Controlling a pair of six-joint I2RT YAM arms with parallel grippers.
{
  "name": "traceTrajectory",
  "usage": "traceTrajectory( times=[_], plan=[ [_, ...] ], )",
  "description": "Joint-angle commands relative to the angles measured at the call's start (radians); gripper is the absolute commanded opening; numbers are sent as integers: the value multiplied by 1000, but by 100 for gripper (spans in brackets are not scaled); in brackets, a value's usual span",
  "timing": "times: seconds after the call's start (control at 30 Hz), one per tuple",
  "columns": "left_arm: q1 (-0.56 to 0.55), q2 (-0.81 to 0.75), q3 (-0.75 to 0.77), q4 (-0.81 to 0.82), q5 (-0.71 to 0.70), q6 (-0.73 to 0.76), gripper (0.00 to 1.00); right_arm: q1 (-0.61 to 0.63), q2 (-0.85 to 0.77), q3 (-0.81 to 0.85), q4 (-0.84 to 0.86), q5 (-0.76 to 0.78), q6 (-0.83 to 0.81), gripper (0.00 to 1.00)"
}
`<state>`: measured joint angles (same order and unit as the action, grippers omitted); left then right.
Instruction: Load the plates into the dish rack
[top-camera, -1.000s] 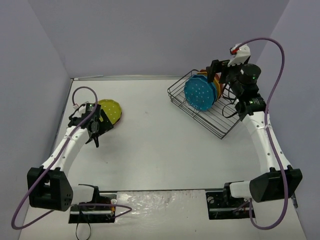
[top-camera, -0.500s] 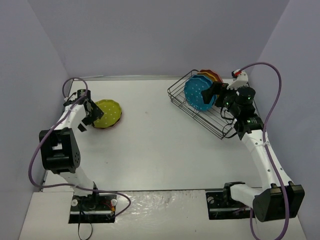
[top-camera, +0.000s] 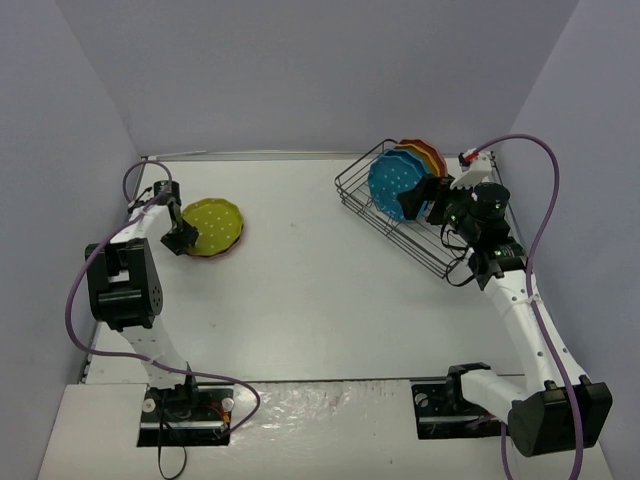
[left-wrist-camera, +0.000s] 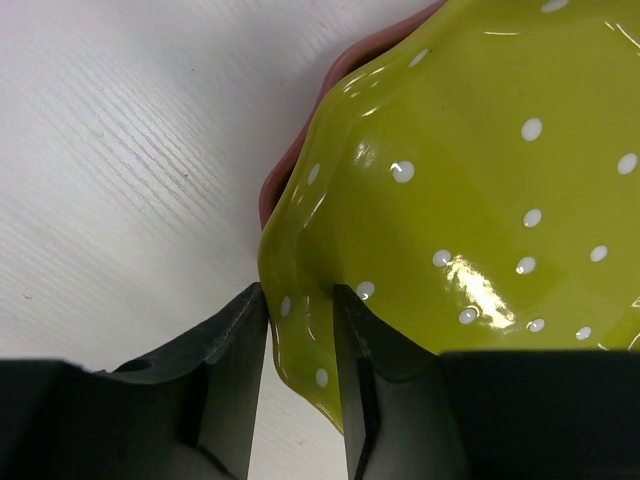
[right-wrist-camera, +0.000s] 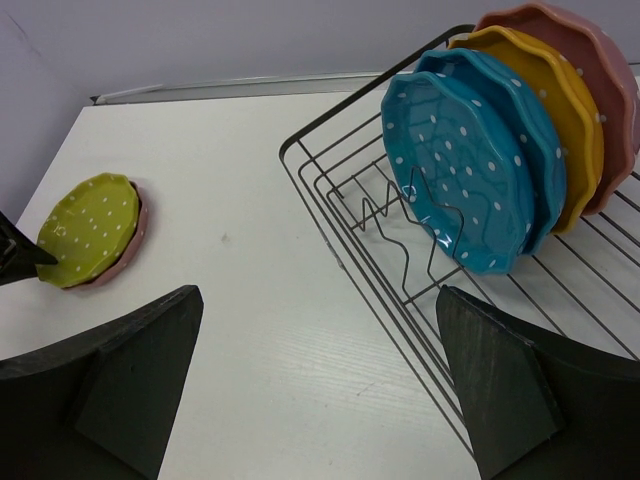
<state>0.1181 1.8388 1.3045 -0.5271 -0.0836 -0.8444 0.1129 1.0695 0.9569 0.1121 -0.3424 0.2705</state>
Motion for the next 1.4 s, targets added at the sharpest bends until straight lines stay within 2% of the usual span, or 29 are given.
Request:
traceTrajectory(
  times=[0.0,0.1,0.13,0.6,1.27,1.37],
  plan=[
    [5,-8,57,16,5,-16,19,7,-21,5,64,-17,-22,100],
    [4,-29,40,17,2,-12,2,6,-18,4,64,-18,-23,100],
    [4,-34,37,18,2,-11,0,7,-15,3,64,-18,-23,100],
    [25,-184,78,-74,20,18,0,19,-10,4,64,-29,-20,100],
    [90,-259,-143,16,78,5,0,51,0,-9,64,-43,-8,100],
    [97,-257,-151,24,84,4,3,53,0,-9,64,-41,-7,100]
  ],
)
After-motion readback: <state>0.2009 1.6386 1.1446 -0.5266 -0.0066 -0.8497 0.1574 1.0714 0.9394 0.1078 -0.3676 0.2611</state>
